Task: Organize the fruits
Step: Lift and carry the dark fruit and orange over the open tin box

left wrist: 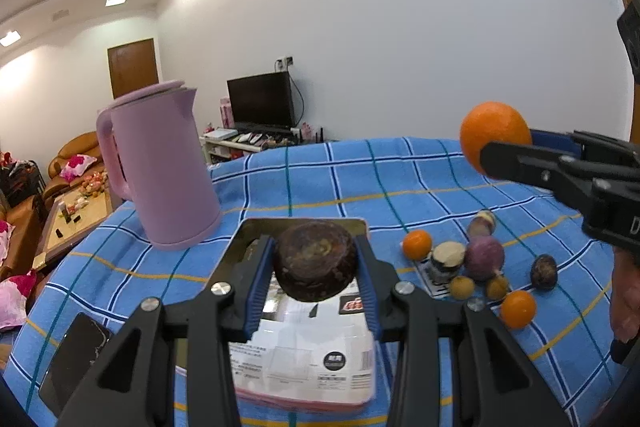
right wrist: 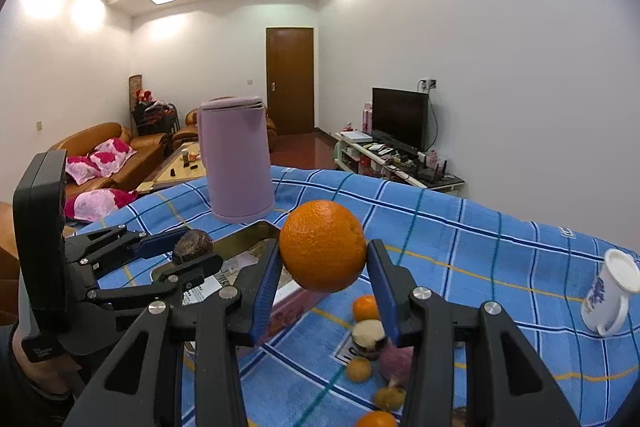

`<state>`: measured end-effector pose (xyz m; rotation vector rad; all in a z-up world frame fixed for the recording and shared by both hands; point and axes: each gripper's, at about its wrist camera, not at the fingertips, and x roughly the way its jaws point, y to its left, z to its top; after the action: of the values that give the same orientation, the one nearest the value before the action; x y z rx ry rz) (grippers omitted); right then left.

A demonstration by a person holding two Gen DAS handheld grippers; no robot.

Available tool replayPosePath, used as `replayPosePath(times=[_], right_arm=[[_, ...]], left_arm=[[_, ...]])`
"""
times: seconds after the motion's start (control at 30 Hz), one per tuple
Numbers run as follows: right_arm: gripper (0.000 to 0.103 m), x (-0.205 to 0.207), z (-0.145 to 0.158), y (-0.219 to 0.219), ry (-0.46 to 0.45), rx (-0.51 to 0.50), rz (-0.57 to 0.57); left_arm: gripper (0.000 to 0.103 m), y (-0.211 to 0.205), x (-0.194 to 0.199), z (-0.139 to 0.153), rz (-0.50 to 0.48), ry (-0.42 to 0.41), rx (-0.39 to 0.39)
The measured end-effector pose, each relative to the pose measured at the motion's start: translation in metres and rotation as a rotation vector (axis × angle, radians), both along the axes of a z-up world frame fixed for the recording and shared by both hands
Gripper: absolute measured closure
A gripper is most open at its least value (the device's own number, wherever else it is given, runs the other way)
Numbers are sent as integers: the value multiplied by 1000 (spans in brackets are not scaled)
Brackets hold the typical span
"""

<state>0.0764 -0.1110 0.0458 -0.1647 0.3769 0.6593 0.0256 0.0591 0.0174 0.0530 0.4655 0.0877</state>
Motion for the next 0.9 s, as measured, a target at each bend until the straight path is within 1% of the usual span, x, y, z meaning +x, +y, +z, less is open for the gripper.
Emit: replayPosePath(times=[0.47,0.7,0.8,0.9], right_arm=[[57,19,-21,58,47,-62,65],[57,28,-35,80,78,-91,89],[57,32,-41,89,93,-105,94],[57,37,-46,96,109,-114,100]], left_arm=[[62,30,16,-16,50,58,9],[62,42,25,-25,67,92,18],[62,49,29,-28,77,109,4],[62,55,33,-31,92,127,8]])
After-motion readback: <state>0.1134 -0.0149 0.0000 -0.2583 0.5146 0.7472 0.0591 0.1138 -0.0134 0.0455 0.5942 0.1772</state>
